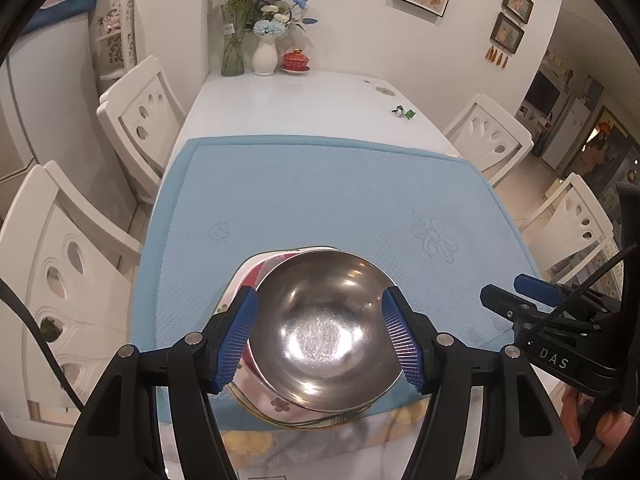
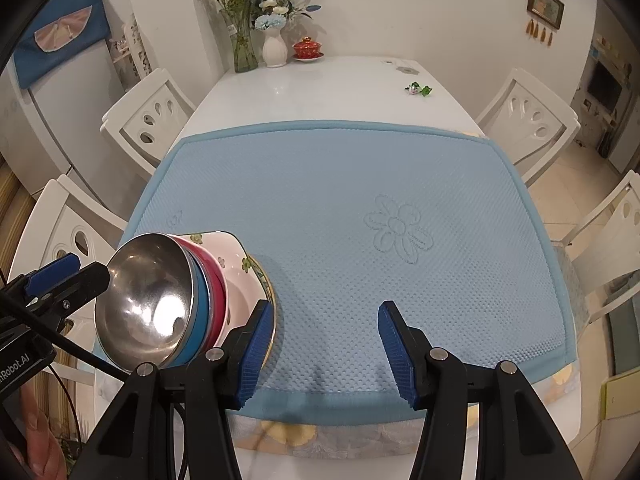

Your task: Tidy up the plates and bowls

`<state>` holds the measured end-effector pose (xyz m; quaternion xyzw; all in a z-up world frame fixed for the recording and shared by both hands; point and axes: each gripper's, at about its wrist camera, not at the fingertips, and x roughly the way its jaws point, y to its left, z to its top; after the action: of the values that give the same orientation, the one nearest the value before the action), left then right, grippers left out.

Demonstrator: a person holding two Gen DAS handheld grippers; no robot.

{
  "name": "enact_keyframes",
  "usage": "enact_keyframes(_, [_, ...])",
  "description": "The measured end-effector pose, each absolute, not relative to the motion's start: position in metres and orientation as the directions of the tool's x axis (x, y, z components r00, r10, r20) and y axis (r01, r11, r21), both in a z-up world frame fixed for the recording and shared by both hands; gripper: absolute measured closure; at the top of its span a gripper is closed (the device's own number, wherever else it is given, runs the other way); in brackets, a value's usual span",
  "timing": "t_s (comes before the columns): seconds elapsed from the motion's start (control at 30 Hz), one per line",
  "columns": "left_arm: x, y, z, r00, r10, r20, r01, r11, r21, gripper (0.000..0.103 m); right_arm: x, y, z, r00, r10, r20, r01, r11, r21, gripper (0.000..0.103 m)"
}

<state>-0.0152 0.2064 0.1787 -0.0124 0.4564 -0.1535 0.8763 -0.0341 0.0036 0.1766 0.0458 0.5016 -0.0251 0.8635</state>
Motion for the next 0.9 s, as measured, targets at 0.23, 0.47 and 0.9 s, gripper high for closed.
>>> enact_keyframes(0.23, [-0.018,0.201,0.178,0.502,-0.308,-0.808,0.303,0.938,-0.17,0.04,-0.034,0.002,0.172,0.48,0.009,-0.877,0.091,0.994,0.06,0.051])
enact_keyframes(0.47, [-0.019,0.191,0.171,0.471,-0.259,-0.843,0.319,0.941,-0.11,0.04,-0.033,0.003,0.171,0.476,0.006,-0.88,0.093,0.994,0.057,0.051])
enact_keyframes(0.9, [-0.02,0.199,0.175,0.528,-0.23,-0.817,0.232,0.965,-0.122,0.04,-0.036,0.002,0.169,0.47,0.011,-0.883,0.099,0.993,0.065,0.051])
